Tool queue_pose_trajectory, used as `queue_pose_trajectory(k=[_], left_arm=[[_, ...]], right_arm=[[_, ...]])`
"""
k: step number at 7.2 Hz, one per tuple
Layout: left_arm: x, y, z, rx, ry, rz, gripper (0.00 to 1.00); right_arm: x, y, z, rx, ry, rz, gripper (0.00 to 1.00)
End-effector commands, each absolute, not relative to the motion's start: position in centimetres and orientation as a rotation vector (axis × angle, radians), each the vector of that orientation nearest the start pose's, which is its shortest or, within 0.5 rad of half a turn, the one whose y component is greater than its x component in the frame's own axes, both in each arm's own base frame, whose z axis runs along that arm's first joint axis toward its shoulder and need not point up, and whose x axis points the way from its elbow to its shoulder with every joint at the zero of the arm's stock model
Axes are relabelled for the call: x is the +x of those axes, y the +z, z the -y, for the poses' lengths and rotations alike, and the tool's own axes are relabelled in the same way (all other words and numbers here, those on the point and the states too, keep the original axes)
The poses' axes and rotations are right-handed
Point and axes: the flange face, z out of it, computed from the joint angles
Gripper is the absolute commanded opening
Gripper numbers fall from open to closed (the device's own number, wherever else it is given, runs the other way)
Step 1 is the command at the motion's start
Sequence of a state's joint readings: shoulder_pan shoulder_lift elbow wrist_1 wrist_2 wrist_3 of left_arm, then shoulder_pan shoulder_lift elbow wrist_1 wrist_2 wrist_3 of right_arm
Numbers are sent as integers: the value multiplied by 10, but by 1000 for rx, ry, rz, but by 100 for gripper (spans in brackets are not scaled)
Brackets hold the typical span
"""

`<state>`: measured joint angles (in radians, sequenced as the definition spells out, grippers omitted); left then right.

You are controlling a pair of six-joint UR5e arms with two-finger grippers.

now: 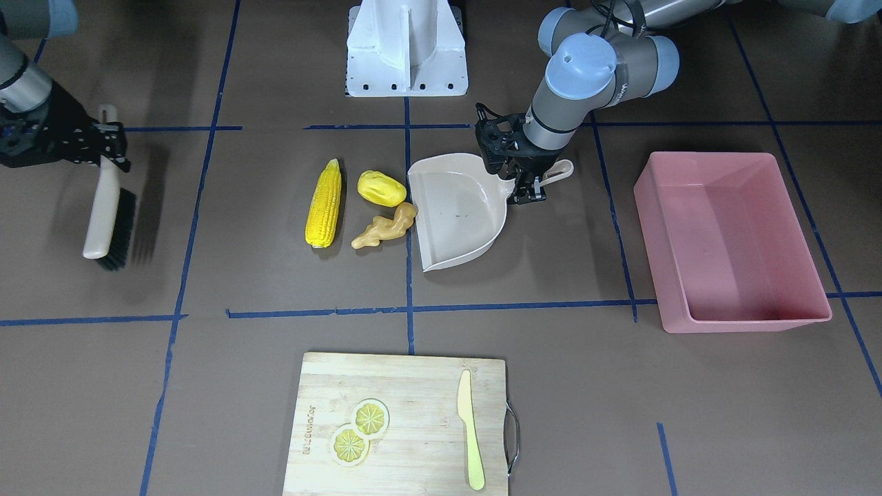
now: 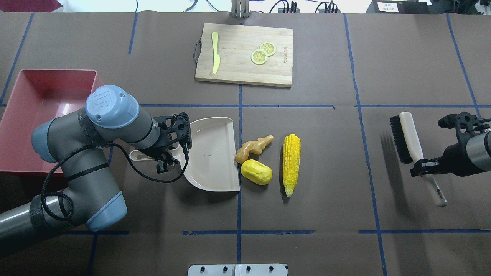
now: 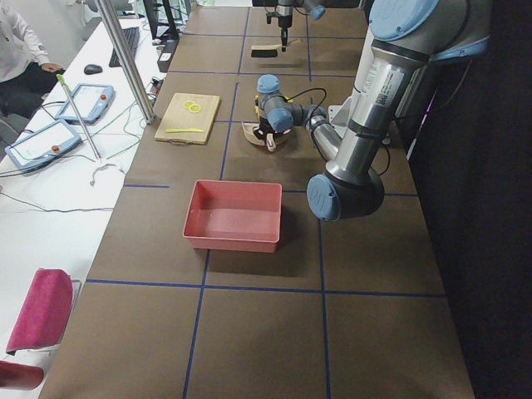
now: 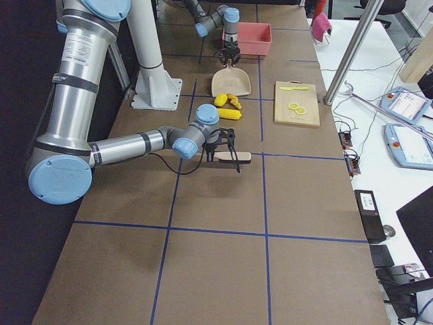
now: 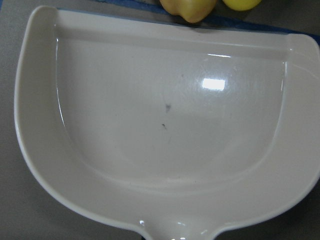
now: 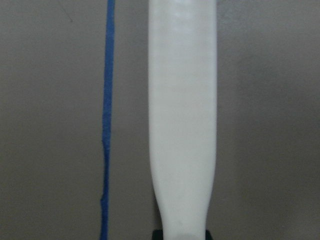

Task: Sweep and dump trash into bin
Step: 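Lift the brush with the right gripper and bring it beside the vegetables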

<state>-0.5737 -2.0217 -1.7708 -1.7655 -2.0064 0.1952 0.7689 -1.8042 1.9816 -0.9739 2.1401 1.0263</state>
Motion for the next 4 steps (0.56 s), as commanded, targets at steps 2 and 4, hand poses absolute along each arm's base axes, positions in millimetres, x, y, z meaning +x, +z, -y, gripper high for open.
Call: queue_pose_trajectory(k=[2, 4], left_arm=[[481, 290, 419, 657, 1281, -761, 0], [481, 291, 419, 656, 1281, -760, 0]], right_arm=[[-331, 449, 325, 1, 35, 967, 0], [-395, 402, 313, -22, 46, 977, 0]])
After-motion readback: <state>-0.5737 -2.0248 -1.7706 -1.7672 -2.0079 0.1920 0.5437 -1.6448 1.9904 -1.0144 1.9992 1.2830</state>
